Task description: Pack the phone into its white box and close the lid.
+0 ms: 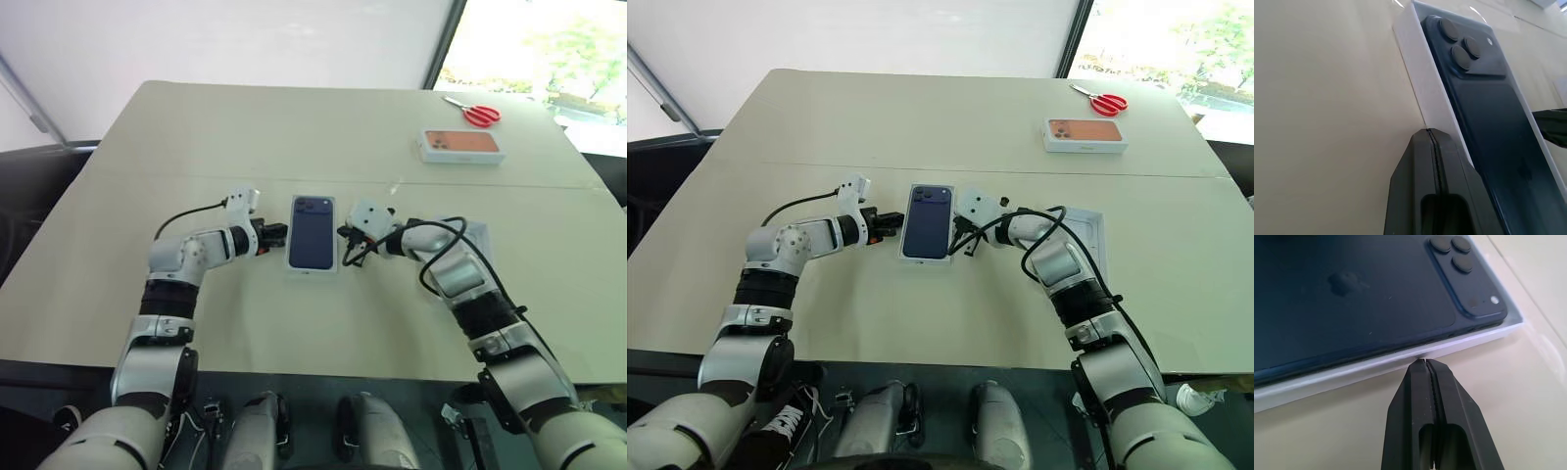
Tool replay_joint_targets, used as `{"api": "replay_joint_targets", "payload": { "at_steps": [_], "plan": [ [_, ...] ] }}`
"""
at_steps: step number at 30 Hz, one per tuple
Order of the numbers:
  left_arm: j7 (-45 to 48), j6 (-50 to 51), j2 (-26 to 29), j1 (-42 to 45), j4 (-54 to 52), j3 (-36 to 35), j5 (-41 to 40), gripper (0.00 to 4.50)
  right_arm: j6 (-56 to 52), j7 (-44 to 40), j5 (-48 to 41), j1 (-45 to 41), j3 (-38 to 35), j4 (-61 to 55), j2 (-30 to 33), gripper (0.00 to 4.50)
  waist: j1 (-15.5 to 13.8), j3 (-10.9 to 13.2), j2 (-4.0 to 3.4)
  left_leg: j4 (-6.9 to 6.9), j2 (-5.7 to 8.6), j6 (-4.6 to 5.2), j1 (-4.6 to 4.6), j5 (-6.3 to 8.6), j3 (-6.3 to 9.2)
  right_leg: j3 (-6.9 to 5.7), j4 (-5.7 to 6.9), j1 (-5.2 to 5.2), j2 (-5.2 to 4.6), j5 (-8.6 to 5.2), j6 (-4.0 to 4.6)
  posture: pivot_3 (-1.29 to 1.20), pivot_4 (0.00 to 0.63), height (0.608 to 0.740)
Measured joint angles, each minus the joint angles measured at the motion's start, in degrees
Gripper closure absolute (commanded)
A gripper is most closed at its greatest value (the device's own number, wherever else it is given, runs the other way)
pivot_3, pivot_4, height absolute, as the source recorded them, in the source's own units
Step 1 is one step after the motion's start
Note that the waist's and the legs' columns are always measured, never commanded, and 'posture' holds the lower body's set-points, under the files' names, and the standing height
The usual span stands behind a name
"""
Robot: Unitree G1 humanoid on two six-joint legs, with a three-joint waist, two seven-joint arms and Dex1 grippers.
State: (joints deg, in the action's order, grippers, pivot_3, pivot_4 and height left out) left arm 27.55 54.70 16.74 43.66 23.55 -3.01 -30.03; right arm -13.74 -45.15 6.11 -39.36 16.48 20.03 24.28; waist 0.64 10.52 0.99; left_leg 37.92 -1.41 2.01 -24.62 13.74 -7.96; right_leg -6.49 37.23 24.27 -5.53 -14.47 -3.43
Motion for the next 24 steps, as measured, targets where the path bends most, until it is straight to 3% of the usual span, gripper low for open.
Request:
{"api": "replay_joint_targets", "payload": {
  "at_steps": [13, 24],
  "plan": [
    [3.9, -0.5, -7.9, 2.6, 2.3, 3.5, 4.9, 4.50, -3.2, -4.0, -0.9, 8.6, -4.2, -10.3, 9.9, 4.47, -1.7, 0.0, 0.01, 0.12, 0.06, 0.11, 0.00, 0.08, 0.05, -0.04, -0.07, -0.14, -0.11, 0.00, -0.01, 0.00, 0.150, 0.738],
    [7.6, -8.4, -18.0, 10.5, 16.8, 6.4, 11.1, 4.50, -2.1, -5.5, -1.3, 12.6, -9.1, -9.3, 19.1, 4.47, -3.0, 0.0, 0.01, 0.18, 0.11, 0.29, -0.01, 0.19, 0.07, -0.07, -0.26, -0.20, -0.20, -0.01, 0.00, 0.00, 0.150, 0.738]
  ]
}}
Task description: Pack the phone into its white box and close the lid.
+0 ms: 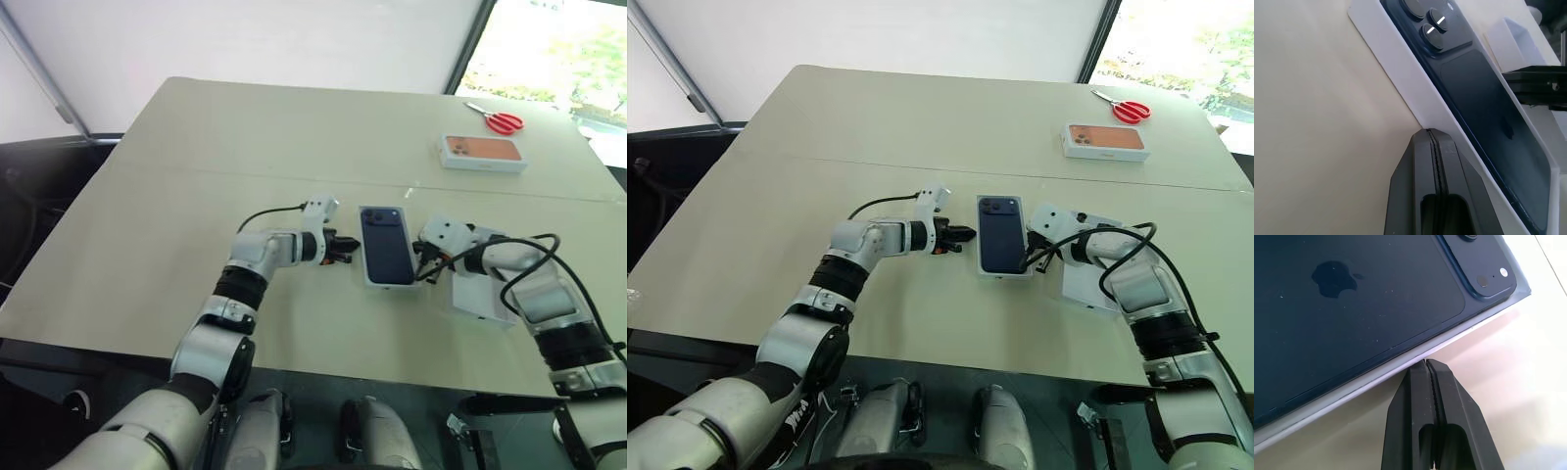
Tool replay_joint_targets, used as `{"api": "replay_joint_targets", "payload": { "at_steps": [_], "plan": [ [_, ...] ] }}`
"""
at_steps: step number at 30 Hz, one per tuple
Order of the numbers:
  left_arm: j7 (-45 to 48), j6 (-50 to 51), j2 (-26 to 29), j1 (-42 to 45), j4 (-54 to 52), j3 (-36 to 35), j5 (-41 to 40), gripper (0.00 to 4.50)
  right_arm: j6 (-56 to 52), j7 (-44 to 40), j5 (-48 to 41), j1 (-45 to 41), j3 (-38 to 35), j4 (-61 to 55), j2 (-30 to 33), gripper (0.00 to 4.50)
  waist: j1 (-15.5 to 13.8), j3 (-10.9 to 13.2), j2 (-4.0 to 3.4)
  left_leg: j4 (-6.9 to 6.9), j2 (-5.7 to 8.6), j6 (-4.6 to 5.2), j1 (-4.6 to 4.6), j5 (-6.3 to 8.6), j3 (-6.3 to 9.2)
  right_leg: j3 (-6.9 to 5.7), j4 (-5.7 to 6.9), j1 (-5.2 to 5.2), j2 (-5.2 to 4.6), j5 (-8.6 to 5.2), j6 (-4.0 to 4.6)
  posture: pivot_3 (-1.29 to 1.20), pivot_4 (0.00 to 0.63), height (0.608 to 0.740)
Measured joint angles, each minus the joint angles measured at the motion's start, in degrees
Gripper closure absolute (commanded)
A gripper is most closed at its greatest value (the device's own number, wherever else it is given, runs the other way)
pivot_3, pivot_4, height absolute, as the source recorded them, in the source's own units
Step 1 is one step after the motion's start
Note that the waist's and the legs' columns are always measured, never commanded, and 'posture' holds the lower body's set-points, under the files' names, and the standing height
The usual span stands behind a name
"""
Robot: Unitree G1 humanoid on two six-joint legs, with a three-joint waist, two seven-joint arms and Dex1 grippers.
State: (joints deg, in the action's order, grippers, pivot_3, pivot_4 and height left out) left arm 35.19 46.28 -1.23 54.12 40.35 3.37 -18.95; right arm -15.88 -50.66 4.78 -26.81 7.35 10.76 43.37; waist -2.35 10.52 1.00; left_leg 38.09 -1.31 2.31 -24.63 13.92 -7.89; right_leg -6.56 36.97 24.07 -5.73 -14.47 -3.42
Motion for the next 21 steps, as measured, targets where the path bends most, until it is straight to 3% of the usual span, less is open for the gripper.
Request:
{"api": "replay_joint_targets", "payload": {
  "at_steps": [11, 21],
  "plan": [
    [2.1, -8.6, -3.0, 5.9, 12.6, -0.9, 2.9, 4.50, 0.0, -1.6, -1.0, 2.0, -1.8, -0.1, 2.9, 4.47, 0.3, 0.0, 0.01, 0.01, -0.02, 0.15, 0.00, 0.08, 0.01, -0.02, 0.01, 0.02, 0.01, 0.00, -0.01, 0.00, 0.150, 0.738],
    [4.9, -10.1, -1.4, 5.8, 12.7, -1.7, 4.6, 4.50, 2.1, -0.8, -0.4, -0.1, -0.2, 2.0, 2.0, 4.47, 1.5, 0.0, 0.01, 0.01, -0.08, 0.02, -0.01, 0.00, 0.01, -0.02, 0.06, 0.04, 0.10, 0.01, -0.01, 0.00, 0.150, 0.738]
  ]
}}
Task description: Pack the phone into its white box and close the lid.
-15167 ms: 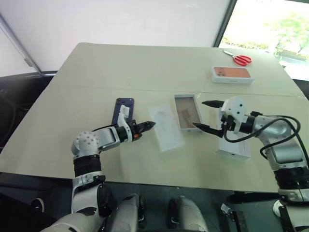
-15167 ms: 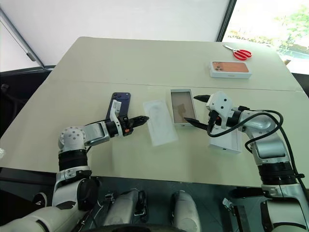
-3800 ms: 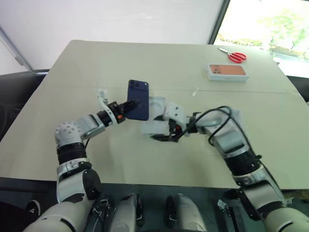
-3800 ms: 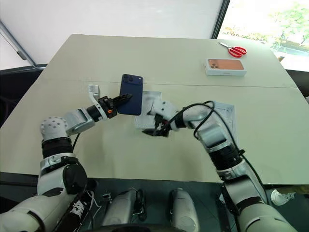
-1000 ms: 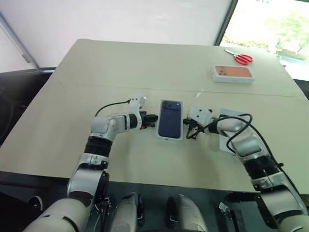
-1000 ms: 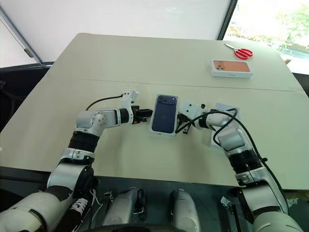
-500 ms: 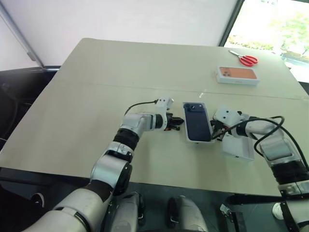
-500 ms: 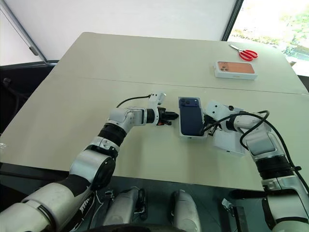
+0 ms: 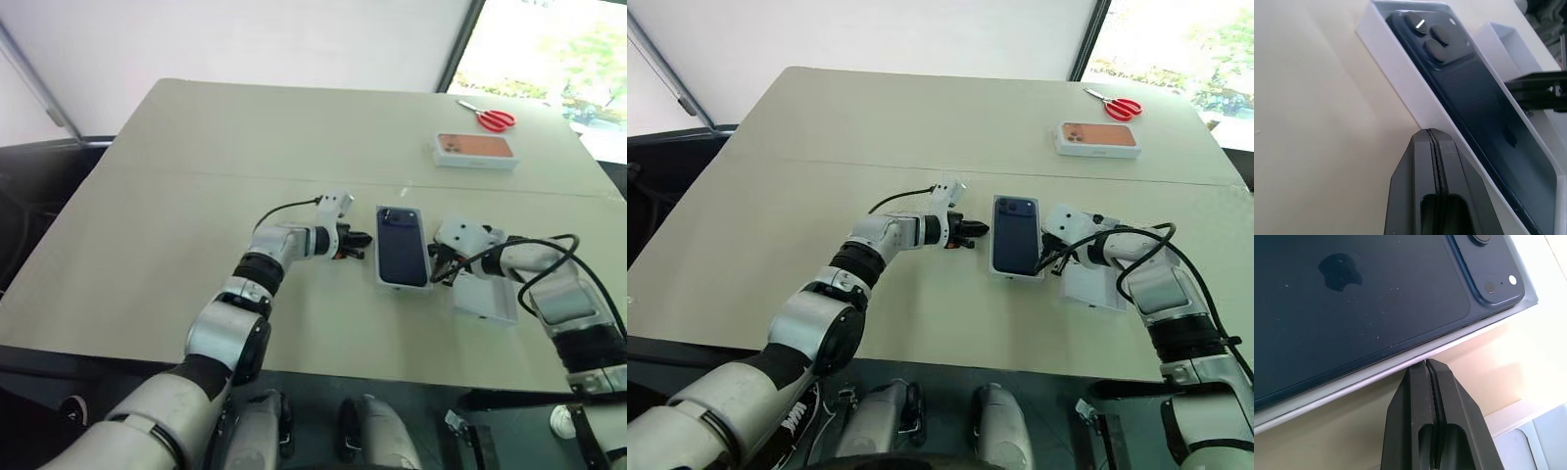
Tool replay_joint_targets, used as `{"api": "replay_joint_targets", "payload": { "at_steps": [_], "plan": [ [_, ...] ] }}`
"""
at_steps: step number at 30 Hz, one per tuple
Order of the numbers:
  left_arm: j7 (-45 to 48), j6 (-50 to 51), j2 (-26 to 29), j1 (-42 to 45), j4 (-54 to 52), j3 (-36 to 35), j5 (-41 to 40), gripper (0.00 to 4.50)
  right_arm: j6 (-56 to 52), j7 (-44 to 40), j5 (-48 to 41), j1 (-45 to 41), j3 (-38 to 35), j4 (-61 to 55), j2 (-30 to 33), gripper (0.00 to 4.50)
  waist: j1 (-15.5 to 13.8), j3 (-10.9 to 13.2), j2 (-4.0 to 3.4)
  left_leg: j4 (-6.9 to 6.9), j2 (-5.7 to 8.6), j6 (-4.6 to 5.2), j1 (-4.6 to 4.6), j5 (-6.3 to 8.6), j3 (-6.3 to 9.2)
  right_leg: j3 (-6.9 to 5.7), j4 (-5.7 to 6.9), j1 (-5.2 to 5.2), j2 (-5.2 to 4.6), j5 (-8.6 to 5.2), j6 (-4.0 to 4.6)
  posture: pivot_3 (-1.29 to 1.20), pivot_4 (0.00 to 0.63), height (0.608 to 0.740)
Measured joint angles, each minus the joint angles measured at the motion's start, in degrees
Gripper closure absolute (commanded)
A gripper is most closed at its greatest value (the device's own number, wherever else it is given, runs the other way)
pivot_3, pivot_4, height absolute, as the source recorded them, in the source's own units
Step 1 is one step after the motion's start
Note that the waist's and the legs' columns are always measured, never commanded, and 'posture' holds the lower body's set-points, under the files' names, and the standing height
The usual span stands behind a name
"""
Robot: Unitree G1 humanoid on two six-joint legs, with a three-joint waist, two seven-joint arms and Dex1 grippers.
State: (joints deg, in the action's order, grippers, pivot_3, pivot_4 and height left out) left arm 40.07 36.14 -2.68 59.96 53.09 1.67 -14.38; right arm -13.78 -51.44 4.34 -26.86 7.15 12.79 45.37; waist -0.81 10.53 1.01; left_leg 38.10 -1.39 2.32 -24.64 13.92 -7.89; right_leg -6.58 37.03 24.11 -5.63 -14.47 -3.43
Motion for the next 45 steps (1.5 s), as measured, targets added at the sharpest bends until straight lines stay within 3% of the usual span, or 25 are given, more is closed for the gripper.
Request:
{"api": "replay_joint_targets", "payload": {
  "at_steps": [5, 12, 19, 22, 28, 29, 39, 45],
  "plan": [
    [-0.3, -0.7, 1.6, -3.2, -4.0, -0.3, 0.2, 4.50, 2.1, 0.0, 0.7, -0.9, 0.9, 1.6, 0.6, 4.47, 0.2, 0.0, -0.01, 0.00, -0.01, -0.04, 0.00, -0.03, 0.00, 0.01, 0.02, 0.01, 0.01, 0.00, 0.00, 0.00, 0.150, 0.738],
    [0.8, 1.8, 10.8, -9.8, -18.5, -4.0, -2.2, 4.50, -0.3, -3.8, -2.2, 3.6, -2.4, -1.2, 5.6, 4.47, 0.1, 0.0, -0.02, -0.01, -0.02, -0.05, 0.00, -0.03, 0.00, 0.01, 0.02, 0.00, -0.01, 0.00, 0.00, 0.00, 0.150, 0.738],
    [3.9, 2.3, 14.7, -14.2, -28.2, -4.3, -4.1, 4.50, -2.7, -7.6, -5.3, 7.3, -4.2, -5.3, 7.7, 4.47, 0.3, 0.0, -0.03, -0.01, -0.02, -0.07, 0.00, -0.03, 0.00, 0.01, 0.03, 0.01, -0.01, 0.00, 0.00, 0.00, 0.150, 0.738],
    [7.1, 2.3, 18.2, -15.4, -31.8, -4.2, -5.3, 3.13, -7.9, -7.5, -8.3, 5.0, -6.0, -3.4, 7.2, 3.60, 0.6, 0.1, -0.13, -0.02, -0.04, -0.11, 0.00, -0.06, 0.00, 0.02, 0.05, 0.06, 0.00, 0.00, 0.02, 0.00, 0.150, 0.738],
    [16.1, 0.1, 26.6, -20.9, -41.4, -2.3, -7.2, 0.08, -20.4, -6.6, -16.1, 0.8, -10.2, -9.6, 5.1, 0.53, 1.3, 0.1, -0.19, -0.09, -0.08, -0.14, -0.01, -0.07, 0.00, 0.03, 0.04, 0.09, 0.00, -0.01, 0.04, 0.00, 0.150, 0.738],
    [18.0, -0.8, 28.2, -22.9, -43.4, -1.7, -7.4, 0.00, -22.5, -6.2, -16.5, 0.7, -10.2, -10.6, 5.1, 0.03, 1.4, 0.1, -0.19, -0.09, -0.07, -0.15, -0.01, -0.06, 0.00, 0.03, 0.03, 0.10, -0.01, -0.01, 0.04, 0.00, 0.150, 0.738],
    [24.1, -7.4, 32.5, -28.2, -51.6, -1.5, -10.0, 0.00, -53.0, 7.5, -18.4, -2.5, -12.9, -18.2, 3.4, 0.03, 1.5, 0.1, -0.28, -0.09, -0.02, -0.16, -0.35, -0.06, 0.01, 0.03, 0.04, 0.46, -0.15, -0.04, 0.19, 0.00, 0.150, 0.738],
    [26.2, -15.2, 31.9, -28.9, -52.0, -1.5, -10.0, 0.00, -67.3, 10.3, -20.4, -4.6, -11.1, -21.3, 7.5, 0.03, 1.4, 0.1, -0.32, -0.06, 0.00, -0.10, -0.50, -0.06, 0.02, 0.01, 0.03, 0.55, -0.15, -0.04, 0.20, 0.00, 0.150, 0.738]
  ]
}}
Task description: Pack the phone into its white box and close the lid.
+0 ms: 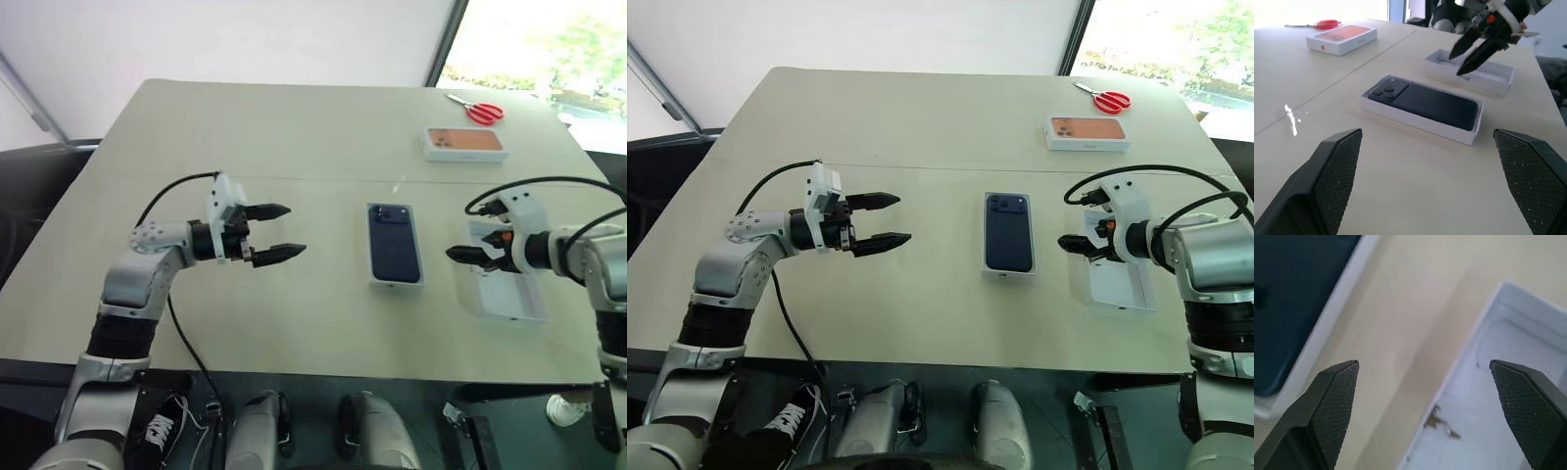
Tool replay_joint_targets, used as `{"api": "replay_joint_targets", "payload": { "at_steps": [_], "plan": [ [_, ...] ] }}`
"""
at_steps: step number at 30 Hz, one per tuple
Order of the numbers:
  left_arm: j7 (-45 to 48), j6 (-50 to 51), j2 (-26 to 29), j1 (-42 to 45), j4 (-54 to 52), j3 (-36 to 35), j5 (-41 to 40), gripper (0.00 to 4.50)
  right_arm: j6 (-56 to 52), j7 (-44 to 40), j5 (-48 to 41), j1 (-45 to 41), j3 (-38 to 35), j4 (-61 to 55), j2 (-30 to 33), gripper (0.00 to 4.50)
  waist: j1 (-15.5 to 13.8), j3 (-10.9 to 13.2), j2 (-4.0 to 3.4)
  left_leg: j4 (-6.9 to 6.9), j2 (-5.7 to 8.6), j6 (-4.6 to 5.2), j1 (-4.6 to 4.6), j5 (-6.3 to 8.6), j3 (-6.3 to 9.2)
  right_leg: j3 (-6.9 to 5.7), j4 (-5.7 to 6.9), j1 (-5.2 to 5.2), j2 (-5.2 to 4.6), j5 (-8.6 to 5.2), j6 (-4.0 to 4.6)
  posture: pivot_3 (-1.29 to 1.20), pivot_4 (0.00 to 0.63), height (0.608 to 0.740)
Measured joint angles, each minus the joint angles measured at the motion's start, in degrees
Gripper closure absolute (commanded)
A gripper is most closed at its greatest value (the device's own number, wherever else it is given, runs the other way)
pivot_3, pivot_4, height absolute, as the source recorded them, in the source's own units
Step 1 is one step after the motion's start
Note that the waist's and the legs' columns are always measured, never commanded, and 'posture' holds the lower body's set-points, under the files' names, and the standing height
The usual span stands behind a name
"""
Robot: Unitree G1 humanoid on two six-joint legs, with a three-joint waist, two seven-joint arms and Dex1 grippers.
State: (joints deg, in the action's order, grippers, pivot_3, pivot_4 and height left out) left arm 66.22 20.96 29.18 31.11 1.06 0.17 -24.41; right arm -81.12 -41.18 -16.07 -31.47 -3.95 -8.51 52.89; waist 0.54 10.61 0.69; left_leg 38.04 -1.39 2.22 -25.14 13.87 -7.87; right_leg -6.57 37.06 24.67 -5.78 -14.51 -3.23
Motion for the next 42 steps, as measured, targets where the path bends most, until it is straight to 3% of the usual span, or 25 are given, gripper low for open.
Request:
{"api": "replay_joint_targets", "payload": {
  "at_steps": [6, 15, 19, 23, 40, 42],
  "plan": [
    [2.3, -6.6, -0.1, -1.8, -0.1, 0.2, 0.1, 0.00, -9.8, 2.6, -2.4, 0.3, 0.6, -0.6, -1.5, 0.03, 0.4, 0.0, -0.05, 0.04, -0.02, 0.05, -0.04, 0.00, -0.01, 0.00, 0.02, 0.03, 0.07, 0.06, -0.11, 0.00, 0.150, 0.738],
    [0.7, -10.2, -0.3, -3.8, -1.1, 0.4, 0.2, 0.00, -11.0, 8.8, -7.0, -3.8, -1.0, 2.1, -4.1, 0.03, 0.0, 0.0, -0.06, 0.14, -0.03, 0.11, -0.14, 0.03, 0.00, 0.00, 0.01, 0.04, 0.14, 0.07, -0.13, 0.00, 0.150, 0.738],
    [-0.5, -10.4, -0.6, -3.9, -1.3, 0.8, 0.2, 0.00, -11.0, 11.8, -8.1, -3.7, -1.4, 3.2, -4.2, 1.32, 0.1, 0.0, -0.06, 0.16, -0.04, 0.13, -0.15, 0.03, -0.01, -0.01, 0.02, 0.04, 0.18, 0.08, -0.14, 0.00, 0.150, 0.738],
    [-1.6, -10.4, -1.1, -4.0, -1.3, 0.9, 0.2, 0.00, -11.0, 14.2, -10.1, -2.5, -2.1, 3.3, -4.2, 3.41, 0.1, 0.0, -0.06, 0.16, -0.06, 0.14, -0.15, 0.03, -0.01, -0.01, 0.04, 0.04, 0.23, 0.08, -0.15, 0.00, 0.150, 0.738],
    [-4.8, -10.0, -1.6, -4.4, -1.4, 1.3, 0.7, 0.00, -11.0, 28.5, -23.3, -2.2, -5.7, 7.1, -5.1, 3.41, 0.1, 0.0, -0.05, 0.18, -0.07, 0.14, -0.14, 0.02, -0.01, -0.02, 0.06, 0.02, 0.28, 0.08, -0.17, 0.00, 0.150, 0.738],
    [-5.4, -9.9, -2.1, -4.4, -1.4, 1.4, 0.8, 0.00, -11.0, 29.9, -24.1, -2.5, -5.7, 7.7, -5.1, 3.98, 0.1, 0.0, -0.05, 0.18, -0.07, 0.14, -0.14, 0.02, -0.01, -0.02, 0.06, 0.02, 0.29, 0.08, -0.17, 0.00, 0.150, 0.738]
  ]
}}
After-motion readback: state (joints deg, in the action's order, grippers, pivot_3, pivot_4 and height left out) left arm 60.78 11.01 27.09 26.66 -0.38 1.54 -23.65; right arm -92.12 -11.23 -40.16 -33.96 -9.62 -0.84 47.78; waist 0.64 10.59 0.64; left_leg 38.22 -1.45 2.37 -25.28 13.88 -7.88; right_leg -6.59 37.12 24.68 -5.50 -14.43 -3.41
